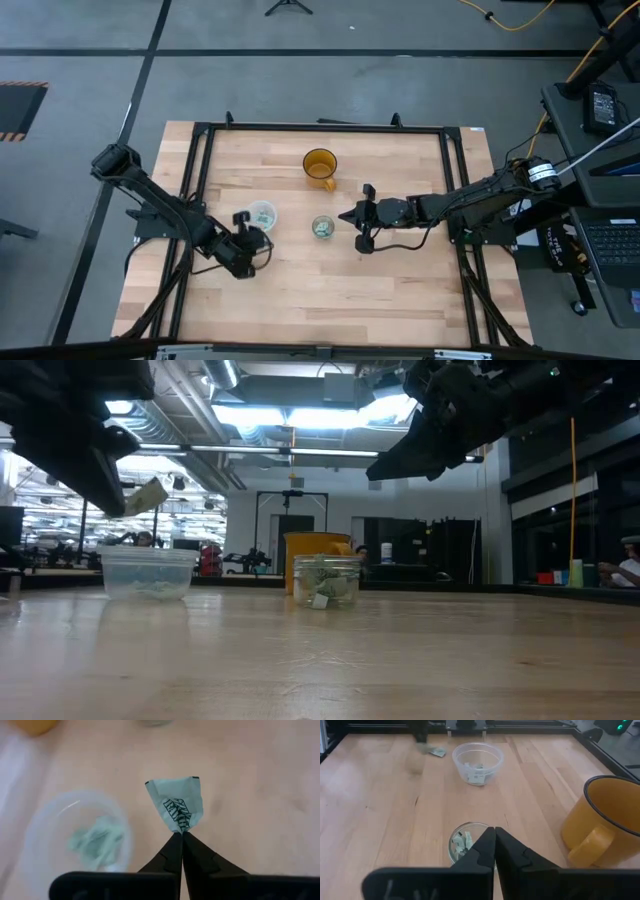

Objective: Pick and place Stevia / Truvia into bins
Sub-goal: Put the stevia packet into the plastic tupperware

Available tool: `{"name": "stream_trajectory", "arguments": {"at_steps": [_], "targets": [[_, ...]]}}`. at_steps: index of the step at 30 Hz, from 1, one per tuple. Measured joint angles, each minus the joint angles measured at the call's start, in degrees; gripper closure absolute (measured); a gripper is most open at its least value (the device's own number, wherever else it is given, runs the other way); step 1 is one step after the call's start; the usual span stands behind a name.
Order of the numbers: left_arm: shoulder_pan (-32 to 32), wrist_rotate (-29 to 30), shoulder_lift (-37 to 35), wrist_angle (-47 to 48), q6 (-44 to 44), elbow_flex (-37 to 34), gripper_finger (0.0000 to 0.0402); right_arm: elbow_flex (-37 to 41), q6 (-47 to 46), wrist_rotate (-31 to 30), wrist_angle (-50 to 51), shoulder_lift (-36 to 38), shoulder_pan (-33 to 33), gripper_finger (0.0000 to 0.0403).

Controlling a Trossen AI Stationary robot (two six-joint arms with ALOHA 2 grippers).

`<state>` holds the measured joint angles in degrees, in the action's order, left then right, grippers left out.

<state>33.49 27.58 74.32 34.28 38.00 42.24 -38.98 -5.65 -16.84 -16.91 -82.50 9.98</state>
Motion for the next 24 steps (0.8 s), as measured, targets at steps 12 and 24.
{"name": "stream_trajectory", "arguments": {"at_steps": [12, 24], "targets": [[-0.79, 7.45, -0.67, 8.44, 9.86, 0.0, 0.0398, 0.0, 0.15, 0.0, 0.02, 0.0, 0.0, 0.0389], [-9.72, 3.06, -0.67, 8.42, 4.81, 0.02, 0.0399, 0.0, 0.06, 0.0, 0.04, 0.0, 0.0, 0.0389]]}}
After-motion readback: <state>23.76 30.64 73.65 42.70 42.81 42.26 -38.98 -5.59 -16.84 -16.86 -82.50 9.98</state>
